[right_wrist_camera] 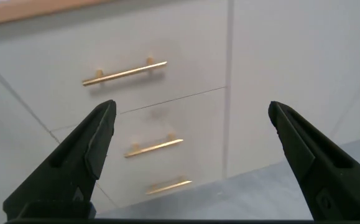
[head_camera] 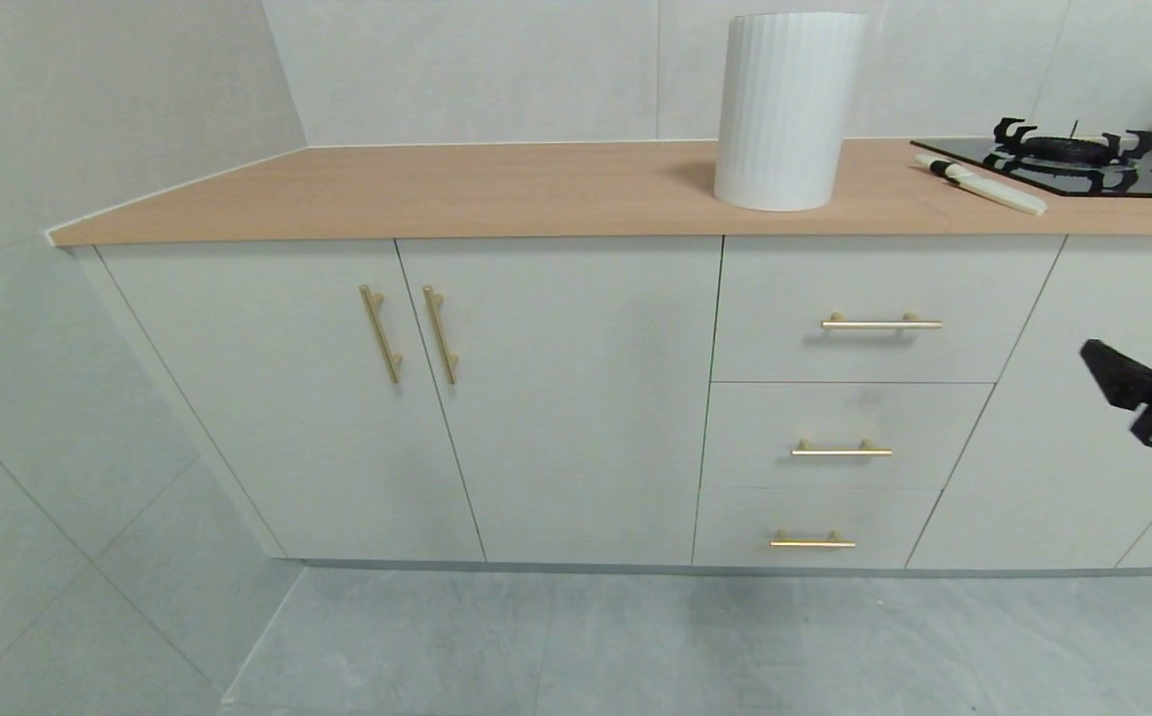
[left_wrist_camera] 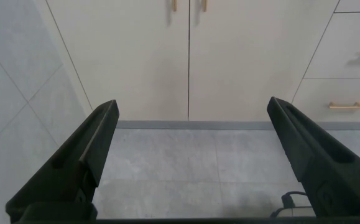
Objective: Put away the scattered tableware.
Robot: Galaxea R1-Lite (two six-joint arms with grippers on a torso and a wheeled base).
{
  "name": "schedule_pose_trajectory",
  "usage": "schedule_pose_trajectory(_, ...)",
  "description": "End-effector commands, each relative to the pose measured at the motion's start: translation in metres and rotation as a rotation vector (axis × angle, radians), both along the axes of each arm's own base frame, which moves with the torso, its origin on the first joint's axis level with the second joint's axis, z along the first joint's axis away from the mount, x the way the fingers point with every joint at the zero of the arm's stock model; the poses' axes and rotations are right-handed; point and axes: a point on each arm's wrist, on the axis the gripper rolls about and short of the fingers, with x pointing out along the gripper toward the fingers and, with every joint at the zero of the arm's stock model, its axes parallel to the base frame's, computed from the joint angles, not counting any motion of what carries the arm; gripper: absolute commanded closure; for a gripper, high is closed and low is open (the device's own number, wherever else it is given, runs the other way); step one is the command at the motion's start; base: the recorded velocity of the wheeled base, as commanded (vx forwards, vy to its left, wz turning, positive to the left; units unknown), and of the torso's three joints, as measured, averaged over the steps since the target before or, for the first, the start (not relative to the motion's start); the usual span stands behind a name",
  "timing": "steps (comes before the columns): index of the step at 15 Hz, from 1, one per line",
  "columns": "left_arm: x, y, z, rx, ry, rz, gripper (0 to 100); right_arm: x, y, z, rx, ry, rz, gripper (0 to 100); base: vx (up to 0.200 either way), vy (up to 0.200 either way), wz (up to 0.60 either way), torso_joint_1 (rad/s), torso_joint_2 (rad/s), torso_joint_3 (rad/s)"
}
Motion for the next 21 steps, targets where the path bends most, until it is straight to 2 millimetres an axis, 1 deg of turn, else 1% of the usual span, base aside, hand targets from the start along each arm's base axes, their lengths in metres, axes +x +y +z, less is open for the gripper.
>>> schedule_pose_trajectory(1, 0.0, 0.0, 0.0, 0.0, 0.0, 0.001, 0, -0.108, -0.016, 0.004, -0.062, -0.076, -0.008, 0, 0.0, 0.0, 0.0, 0.0, 0.0, 0.0)
schedule_pose_trajectory(2, 0.0, 0.0, 0.0, 0.0, 0.0, 0.001, 0, -0.12, -0.017, 0.004, -0.067, -0.067, -0.011, 0, 0.0, 0.0, 0.0, 0.0, 0.0, 0.0)
schedule_pose_trajectory(4, 0.0, 0.0, 0.0, 0.0, 0.0, 0.001, 0, -0.176, -0.026, -0.003, -0.102, -0.012, -0.036, 0, 0.0, 0.0, 0.0, 0.0, 0.0, 0.0)
schedule_pose_trajectory(5, 0.0, 0.0, 0.0, 0.0, 0.0, -0.001, 0, -0.191, -0.027, -0.006, -0.113, -0.003, -0.062, 0, 0.0, 0.0, 0.0, 0.0, 0.0, 0.0)
schedule_pose_trajectory(7, 0.0, 0.0, 0.0, 0.0, 0.0, 0.001, 0, -0.215, -0.028, -0.016, -0.153, -0.02, -0.117, 0, 0.0, 0.0, 0.0, 0.0, 0.0, 0.0)
schedule_pose_trajectory(8, 0.0, 0.0, 0.0, 0.0, 0.0, 0.001, 0, -0.224, -0.028, -0.022, -0.178, -0.035, -0.133, 0, 0.0, 0.0, 0.0, 0.0, 0.0, 0.0)
schedule_pose_trajectory(9, 0.0, 0.0, 0.0, 0.0, 0.0, -0.001, 0, -0.226, -0.028, -0.023, -0.183, -0.039, -0.137, 0, 0.0, 0.0, 0.0, 0.0, 0.0, 0.0)
schedule_pose_trajectory(10, 0.0, 0.0, 0.0, 0.0, 0.0, 0.001, 0, -0.239, -0.027, -0.037, -0.202, -0.061, -0.15, 0, 0.0, 0.0, 0.0, 0.0, 0.0, 0.0)
schedule_pose_trajectory(11, 0.0, 0.0, 0.0, 0.0, 0.0, -0.001, 0, -0.245, -0.027, -0.045, -0.207, -0.072, -0.155, 0, 0.0, 0.0, 0.0, 0.0, 0.0, 0.0)
schedule_pose_trajectory(12, 0.0, 0.0, 0.0, 0.0, 0.0, 0.001, 0, -0.248, -0.026, -0.05, -0.206, -0.077, -0.171, 0, 0.0, 0.0, 0.0, 0.0, 0.0, 0.0)
schedule_pose_trajectory(15, 0.0, 0.0, 0.0, 0.0, 0.0, 0.001, 0, -0.236, -0.026, -0.066, -0.128, -0.073, -0.152, 0, 0.0, 0.0, 0.0, 0.0, 0.0, 0.0)
schedule_pose_trajectory(17, 0.0, 0.0, 0.0, 0.0, 0.0, 0.001, 0, -0.214, -0.023, -0.094, -0.103, -0.108, -0.003, 0, 0.0, 0.0, 0.0, 0.0, 0.0, 0.0)
schedule_pose_trajectory(18, 0.0, 0.0, 0.0, 0.0, 0.0, -0.001, 0, -0.207, -0.022, -0.104, -0.107, -0.136, 0.037, 0, 0.0, 0.0, 0.0, 0.0, 0.0, 0.0)
schedule_pose_trajectory(19, 0.0, 0.0, 0.0, 0.0, 0.0, 0.001, 0, -0.204, -0.02, -0.111, -0.11, -0.146, 0.093, 0, 0.0, 0.0, 0.0, 0.0, 0.0, 0.0)
schedule_pose_trajectory(21, 0.0, 0.0, 0.0, 0.0, 0.0, 0.001, 0, -0.203, -0.019, -0.117, -0.068, -0.088, 0.148, 0, 0.0, 0.0, 0.0, 0.0, 0.0, 0.0)
